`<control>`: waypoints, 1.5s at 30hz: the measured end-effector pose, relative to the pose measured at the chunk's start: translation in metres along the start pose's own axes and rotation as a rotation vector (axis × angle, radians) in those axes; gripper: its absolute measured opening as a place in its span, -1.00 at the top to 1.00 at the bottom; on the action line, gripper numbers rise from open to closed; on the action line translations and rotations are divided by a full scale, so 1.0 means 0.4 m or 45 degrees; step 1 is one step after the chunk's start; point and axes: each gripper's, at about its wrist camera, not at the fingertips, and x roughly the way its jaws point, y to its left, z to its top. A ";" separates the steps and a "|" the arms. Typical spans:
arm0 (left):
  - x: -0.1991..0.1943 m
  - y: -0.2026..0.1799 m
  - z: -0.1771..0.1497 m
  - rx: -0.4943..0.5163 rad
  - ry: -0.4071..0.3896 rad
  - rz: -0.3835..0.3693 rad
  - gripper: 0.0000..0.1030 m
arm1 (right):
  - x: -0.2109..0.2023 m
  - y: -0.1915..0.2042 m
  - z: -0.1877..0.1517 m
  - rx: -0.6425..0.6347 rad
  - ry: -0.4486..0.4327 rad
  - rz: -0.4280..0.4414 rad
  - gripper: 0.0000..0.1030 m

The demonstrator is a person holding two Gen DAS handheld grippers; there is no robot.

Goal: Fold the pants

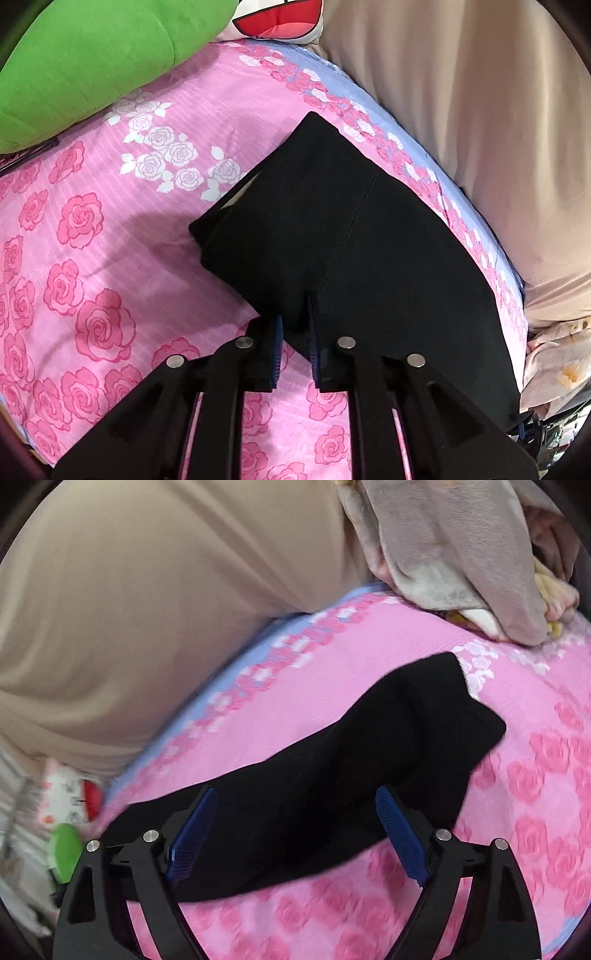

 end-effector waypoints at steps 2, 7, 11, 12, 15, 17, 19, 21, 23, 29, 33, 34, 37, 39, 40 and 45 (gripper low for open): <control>0.002 0.012 0.012 -0.004 0.003 0.004 0.76 | 0.079 0.014 0.033 -0.071 0.070 -0.158 0.92; -0.002 0.013 0.010 -0.010 0.010 0.013 0.76 | -0.088 0.028 0.080 -0.129 -0.250 0.108 0.94; 0.003 0.010 0.006 0.020 -0.003 0.017 0.75 | 0.023 -0.137 0.035 -0.021 -0.003 -0.091 0.93; 0.002 0.010 0.003 0.022 -0.006 0.017 0.75 | 0.051 -0.170 0.014 0.015 0.060 -0.106 0.92; -0.002 0.009 0.002 0.028 -0.010 0.025 0.74 | 0.023 -0.175 0.000 0.051 0.026 -0.068 0.56; -0.002 0.008 0.002 0.033 -0.013 0.028 0.74 | 0.007 -0.164 0.003 0.026 -0.007 -0.109 -0.12; -0.002 0.008 0.002 0.034 -0.012 0.027 0.74 | 0.003 -0.175 0.014 0.048 -0.023 -0.115 -0.16; -0.001 0.011 0.004 0.029 -0.009 0.025 0.74 | -0.002 -0.193 0.036 0.094 -0.035 -0.064 -0.23; 0.000 0.009 0.006 0.029 -0.007 0.027 0.73 | 0.029 -0.221 0.080 0.117 -0.015 -0.003 -0.21; 0.001 0.013 0.006 0.017 -0.011 0.023 0.73 | -0.064 -0.113 0.159 -0.163 -0.224 0.075 0.87; 0.002 0.012 0.002 0.039 -0.025 0.024 0.73 | 0.033 -0.252 0.148 -0.113 -0.026 -0.339 0.75; 0.002 0.013 0.002 0.041 -0.024 0.023 0.73 | 0.036 -0.288 0.132 -0.071 0.007 -0.385 0.73; 0.003 0.008 -0.001 0.041 -0.020 0.032 0.72 | -0.033 -0.294 0.096 -0.048 -0.088 -0.301 0.31; 0.004 0.005 -0.001 0.044 -0.018 0.035 0.70 | -0.058 -0.268 0.072 -0.098 -0.108 -0.311 -0.12; 0.004 0.006 0.000 0.041 -0.018 0.031 0.70 | -0.054 -0.258 0.068 -0.119 -0.100 -0.329 -0.17; -0.005 -0.002 0.019 0.062 -0.062 0.083 0.83 | -0.046 -0.226 0.013 -0.105 -0.080 -0.322 -0.17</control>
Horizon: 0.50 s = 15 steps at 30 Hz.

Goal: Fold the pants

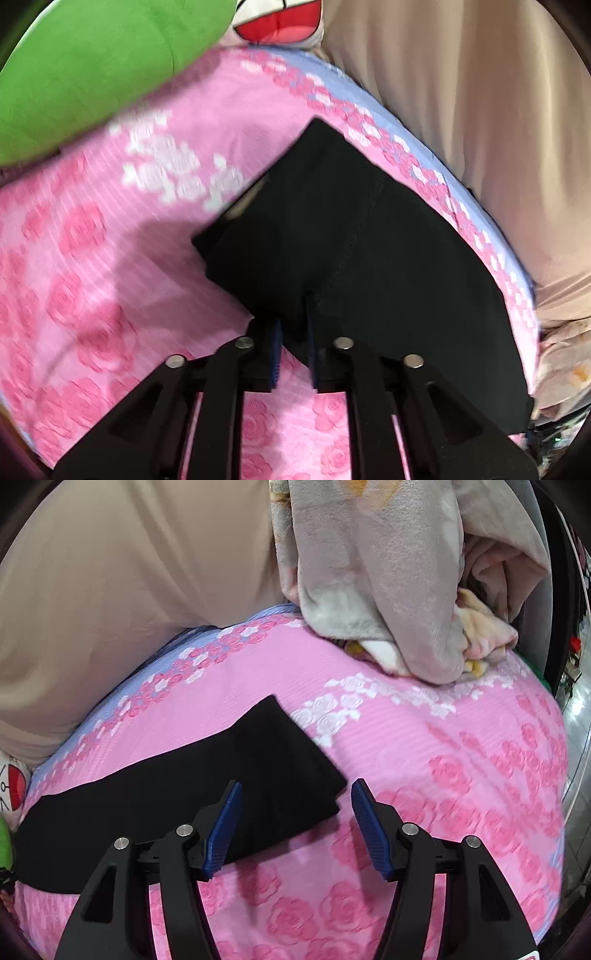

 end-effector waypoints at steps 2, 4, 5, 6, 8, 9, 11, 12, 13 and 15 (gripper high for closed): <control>0.008 0.003 0.015 0.046 -0.016 0.032 0.82 | -0.005 0.018 -0.018 -0.012 0.000 0.001 -0.18; 0.028 0.023 0.020 0.063 -0.012 0.004 0.78 | -0.003 0.025 -0.030 -0.015 -0.001 -0.016 -0.18; 0.022 0.035 0.021 0.050 -0.011 -0.034 0.78 | -0.002 0.020 -0.035 0.004 -0.001 -0.015 -0.19; 0.009 0.038 0.018 0.044 -0.015 -0.052 0.77 | -0.005 0.017 -0.037 0.015 -0.001 -0.015 -0.19; -0.051 0.040 0.007 0.048 -0.086 -0.115 0.74 | -0.014 0.014 -0.034 0.017 -0.007 -0.019 -0.19; -0.071 0.039 0.004 0.053 -0.105 -0.126 0.72 | -0.016 0.014 -0.027 0.007 -0.012 -0.034 -0.20; -0.102 0.033 -0.002 0.053 -0.127 -0.131 0.71 | -0.015 0.021 -0.002 -0.014 -0.019 -0.030 -0.31; -0.112 0.022 -0.003 0.053 -0.127 -0.118 0.71 | -0.009 0.029 0.016 -0.031 -0.028 -0.031 -0.38; -0.117 0.009 -0.003 0.064 -0.131 -0.084 0.71 | -0.002 0.036 0.030 -0.049 -0.032 -0.036 -0.49; -0.116 -0.025 0.000 0.101 -0.140 -0.016 0.68 | 0.029 0.051 0.062 -0.102 -0.028 -0.061 -0.50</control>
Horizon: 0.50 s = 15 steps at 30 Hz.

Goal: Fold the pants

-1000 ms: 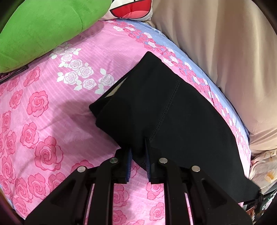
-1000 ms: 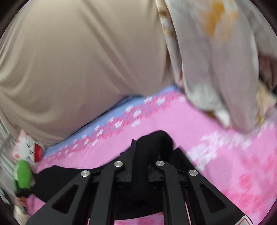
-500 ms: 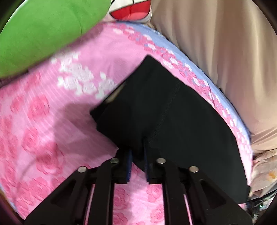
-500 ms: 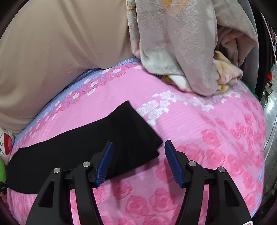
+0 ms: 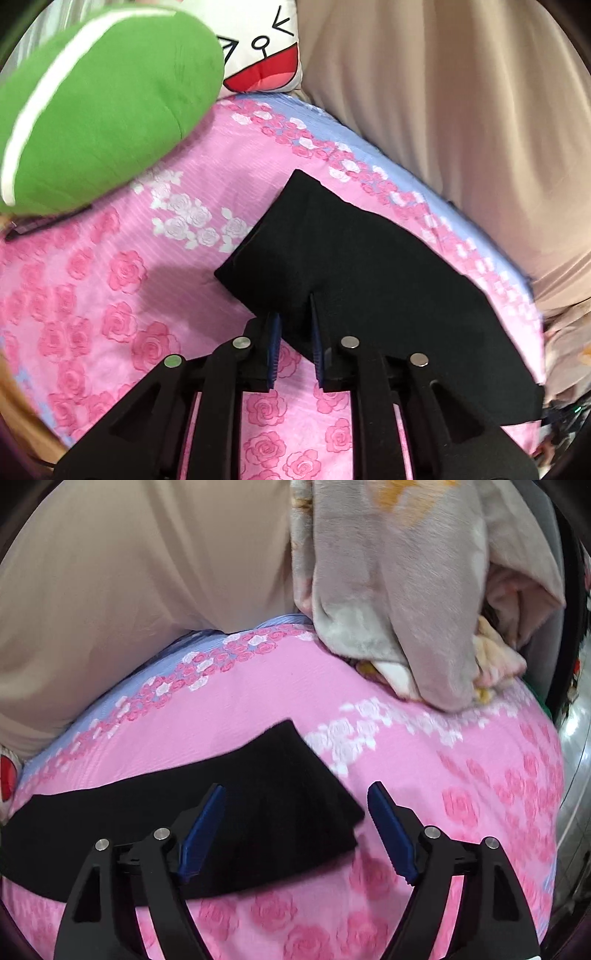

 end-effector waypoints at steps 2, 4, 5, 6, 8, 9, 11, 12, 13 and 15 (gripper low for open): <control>0.022 -0.020 0.004 0.017 0.009 0.040 0.65 | 0.057 0.011 0.032 -0.051 0.042 -0.022 -0.50; 0.063 -0.020 0.007 0.018 0.047 0.099 0.65 | 0.125 0.027 0.060 -0.115 0.100 -0.007 0.42; 0.075 -0.013 0.008 0.013 0.065 0.113 0.65 | 0.146 0.037 0.071 -0.141 0.136 0.008 0.86; 0.092 -0.007 0.006 0.004 0.083 0.133 0.64 | 0.148 0.043 0.082 -0.149 0.134 0.008 0.88; 0.107 0.007 -0.002 -0.021 0.098 0.152 0.64 | 0.099 0.064 0.115 -0.195 -0.012 0.047 0.88; 0.118 0.015 -0.008 -0.032 0.106 0.160 0.64 | 0.088 0.062 0.126 -0.200 -0.058 0.056 0.88; 0.124 0.022 -0.016 -0.036 0.105 0.156 0.63 | 0.165 0.019 0.129 -0.183 0.077 -0.043 0.86; 0.127 0.025 -0.019 -0.030 0.097 0.151 0.62 | 0.196 0.002 0.123 -0.173 0.151 -0.082 0.86; 0.123 0.023 -0.022 -0.025 0.091 0.142 0.63 | 0.207 -0.021 0.110 -0.147 0.190 -0.124 0.81; 0.112 0.026 -0.027 -0.026 0.091 0.103 0.40 | 0.158 -0.041 0.093 -0.085 0.132 -0.088 0.41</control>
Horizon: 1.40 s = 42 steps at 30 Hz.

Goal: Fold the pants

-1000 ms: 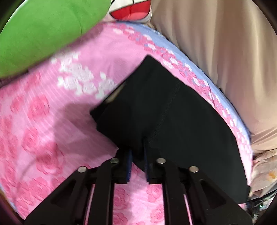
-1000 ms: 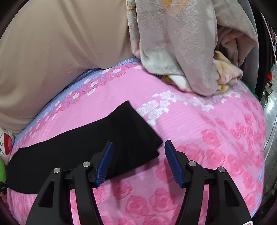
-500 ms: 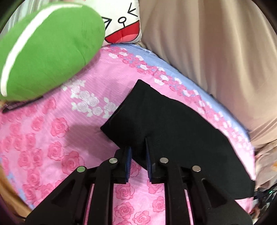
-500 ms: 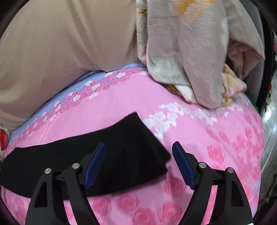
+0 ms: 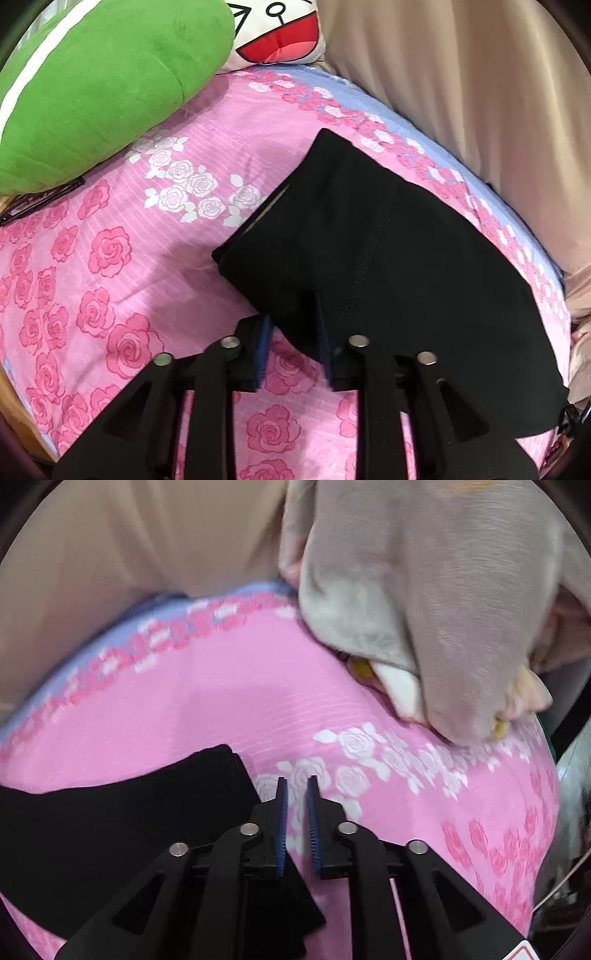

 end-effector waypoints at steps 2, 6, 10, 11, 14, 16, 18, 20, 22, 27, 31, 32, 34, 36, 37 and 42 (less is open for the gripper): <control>-0.013 0.015 -0.006 -0.028 -0.001 -0.051 0.29 | -0.075 -0.019 -0.040 0.071 -0.099 0.054 -0.40; -0.101 0.098 -0.026 -0.180 -0.209 0.096 -0.55 | -0.117 -0.041 -0.117 0.111 -0.065 0.101 -0.54; -0.133 0.165 -0.031 -0.329 -0.186 -0.021 -0.56 | -0.087 -0.046 -0.151 0.172 0.016 0.133 -0.66; -0.136 0.163 -0.032 -0.329 -0.177 -0.046 -0.56 | -0.082 -0.045 -0.147 0.194 0.027 0.152 -0.66; -0.140 0.108 -0.043 -0.226 -0.171 -0.087 -0.59 | -0.069 -0.012 -0.142 0.160 0.035 0.128 0.68; -0.120 0.061 -0.048 -0.174 -0.142 -0.122 -0.64 | -0.073 0.013 -0.135 0.229 0.049 0.240 0.65; -0.082 0.019 -0.046 -0.150 -0.087 -0.162 -0.65 | -0.133 0.090 -0.111 0.170 -0.022 0.279 0.66; -0.050 0.004 -0.039 -0.158 -0.051 -0.181 -0.65 | -0.206 0.199 -0.086 0.090 -0.086 0.413 0.66; -0.010 -0.008 -0.035 -0.182 -0.005 -0.217 -0.65 | -0.265 0.331 -0.071 -0.025 -0.114 0.542 0.65; 0.020 -0.025 -0.029 -0.193 -0.030 -0.227 -0.78 | -0.245 0.745 -0.139 -0.391 0.043 0.852 0.21; 0.024 -0.024 -0.028 -0.185 -0.036 -0.247 -0.82 | -0.219 0.899 -0.236 -0.651 0.075 0.716 0.10; 0.024 -0.022 -0.027 -0.192 -0.035 -0.259 -0.82 | -0.236 0.887 -0.238 -0.644 0.045 0.712 0.01; 0.027 -0.011 -0.025 -0.216 -0.036 -0.306 -0.87 | -0.274 0.805 -0.221 -0.537 -0.027 0.664 -0.25; 0.030 -0.008 -0.024 -0.225 -0.050 -0.323 -0.90 | -0.298 0.698 -0.209 -0.404 -0.082 0.565 -0.36; 0.030 -0.012 -0.023 -0.221 -0.055 -0.317 -0.90 | -0.308 0.646 -0.208 -0.346 -0.100 0.528 -0.36; 0.042 -0.037 -0.016 -0.189 -0.083 -0.264 -0.91 | -0.339 0.687 -0.268 -0.504 -0.101 0.481 -0.61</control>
